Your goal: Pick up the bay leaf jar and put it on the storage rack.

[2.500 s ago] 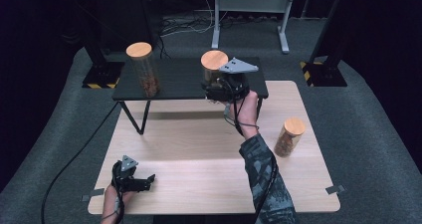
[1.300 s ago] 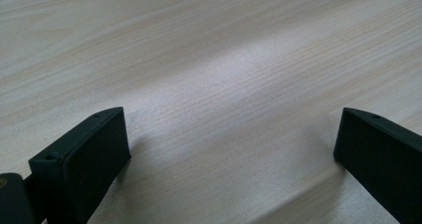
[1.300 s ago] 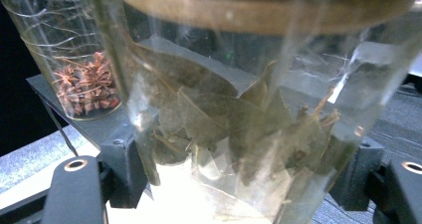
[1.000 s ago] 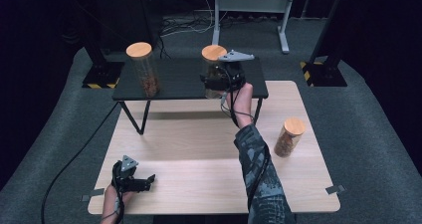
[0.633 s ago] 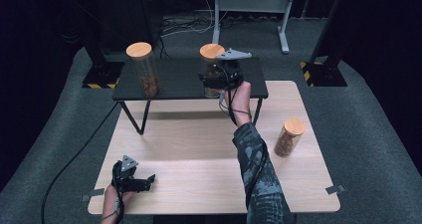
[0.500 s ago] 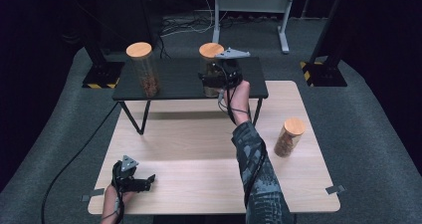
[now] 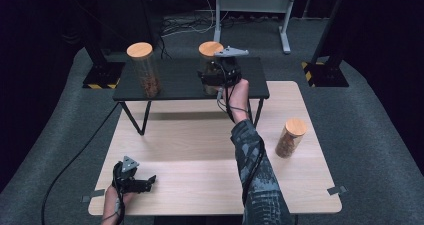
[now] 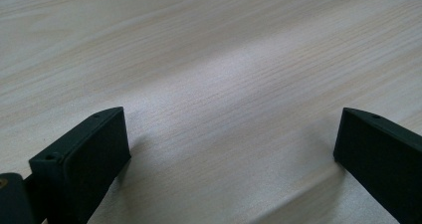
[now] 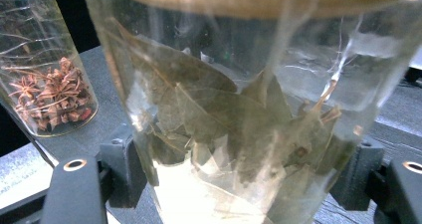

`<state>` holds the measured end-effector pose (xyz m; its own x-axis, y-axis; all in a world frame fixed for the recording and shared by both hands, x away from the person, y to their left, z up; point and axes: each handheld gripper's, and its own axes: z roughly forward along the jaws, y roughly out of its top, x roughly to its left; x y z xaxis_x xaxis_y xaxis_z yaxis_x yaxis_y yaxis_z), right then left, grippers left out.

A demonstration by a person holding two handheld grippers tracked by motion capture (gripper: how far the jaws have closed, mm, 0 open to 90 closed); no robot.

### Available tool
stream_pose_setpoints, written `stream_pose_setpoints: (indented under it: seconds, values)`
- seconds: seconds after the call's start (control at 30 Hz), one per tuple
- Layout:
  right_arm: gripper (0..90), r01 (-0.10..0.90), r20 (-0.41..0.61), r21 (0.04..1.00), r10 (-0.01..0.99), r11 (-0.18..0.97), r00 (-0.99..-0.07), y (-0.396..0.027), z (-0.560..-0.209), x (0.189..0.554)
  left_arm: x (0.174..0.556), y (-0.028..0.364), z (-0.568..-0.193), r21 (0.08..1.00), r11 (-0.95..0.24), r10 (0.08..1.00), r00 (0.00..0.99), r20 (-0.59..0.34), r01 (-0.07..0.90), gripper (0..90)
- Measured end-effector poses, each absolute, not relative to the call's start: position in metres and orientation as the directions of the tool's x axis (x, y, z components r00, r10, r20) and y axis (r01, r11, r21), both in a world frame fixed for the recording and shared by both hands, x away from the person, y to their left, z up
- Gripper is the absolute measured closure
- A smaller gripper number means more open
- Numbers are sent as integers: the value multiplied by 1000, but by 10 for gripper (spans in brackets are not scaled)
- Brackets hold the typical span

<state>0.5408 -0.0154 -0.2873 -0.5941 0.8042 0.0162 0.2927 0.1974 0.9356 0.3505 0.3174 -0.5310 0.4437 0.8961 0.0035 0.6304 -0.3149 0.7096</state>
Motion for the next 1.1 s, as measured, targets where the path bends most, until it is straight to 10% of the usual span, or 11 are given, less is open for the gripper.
stream_pose_setpoints:
  seconds: [0.8,1.1]
  values:
    - [236,315,17,924,801,216,-598,-15,-284,542,350,317,-531,710,-315,896,444,4,630,1]
    - [79,387,29,882,789,269,-614,-19,-287,540,350,317,-531,710,-315,896,444,4,630,1]
